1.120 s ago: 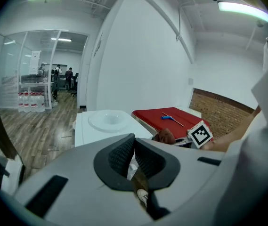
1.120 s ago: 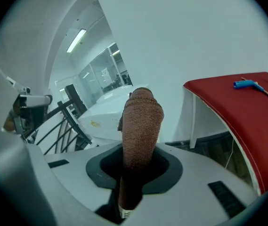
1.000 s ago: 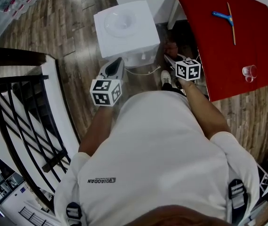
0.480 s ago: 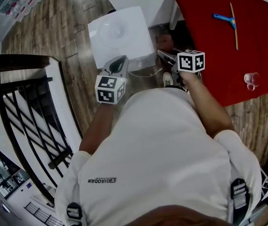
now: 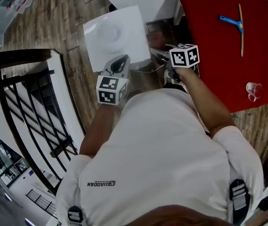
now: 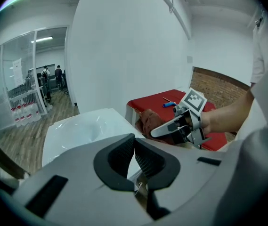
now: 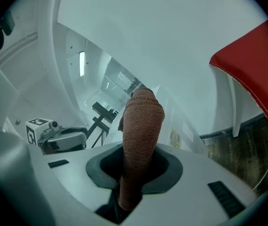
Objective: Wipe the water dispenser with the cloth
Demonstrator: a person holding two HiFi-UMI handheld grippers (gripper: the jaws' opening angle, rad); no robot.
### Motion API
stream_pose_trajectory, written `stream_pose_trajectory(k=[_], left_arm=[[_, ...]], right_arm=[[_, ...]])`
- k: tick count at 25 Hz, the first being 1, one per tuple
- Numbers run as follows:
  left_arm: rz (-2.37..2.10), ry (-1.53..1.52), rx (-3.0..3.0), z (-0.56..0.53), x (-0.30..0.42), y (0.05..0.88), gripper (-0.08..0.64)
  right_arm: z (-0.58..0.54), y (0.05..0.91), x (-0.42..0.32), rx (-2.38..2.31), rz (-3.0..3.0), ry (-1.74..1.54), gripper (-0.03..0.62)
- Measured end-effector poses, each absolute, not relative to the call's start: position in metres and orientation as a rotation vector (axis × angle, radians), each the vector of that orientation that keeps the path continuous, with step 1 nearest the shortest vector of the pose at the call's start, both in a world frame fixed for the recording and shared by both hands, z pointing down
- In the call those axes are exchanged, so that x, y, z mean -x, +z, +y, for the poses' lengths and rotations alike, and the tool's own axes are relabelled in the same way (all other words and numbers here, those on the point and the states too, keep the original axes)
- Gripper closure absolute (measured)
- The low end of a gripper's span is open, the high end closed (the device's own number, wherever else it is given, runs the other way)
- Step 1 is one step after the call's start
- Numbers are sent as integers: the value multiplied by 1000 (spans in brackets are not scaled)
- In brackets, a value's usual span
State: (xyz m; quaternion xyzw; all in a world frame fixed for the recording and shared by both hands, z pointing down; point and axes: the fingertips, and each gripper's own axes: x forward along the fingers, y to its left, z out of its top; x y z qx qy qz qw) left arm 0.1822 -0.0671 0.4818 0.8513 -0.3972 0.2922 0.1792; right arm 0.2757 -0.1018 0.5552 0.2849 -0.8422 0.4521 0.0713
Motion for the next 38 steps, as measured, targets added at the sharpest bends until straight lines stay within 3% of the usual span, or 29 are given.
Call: stream_pose_trajectory(k=[23, 38], left_arm=[[-1226, 870, -2256, -85, -193, 503, 559], [-1281, 848, -2179, -80, -193, 505, 560]], right_arm=[[-128, 768, -278, -759, -2186, 1639, 522], [-117, 859, -276, -747, -1967, 1762, 522]])
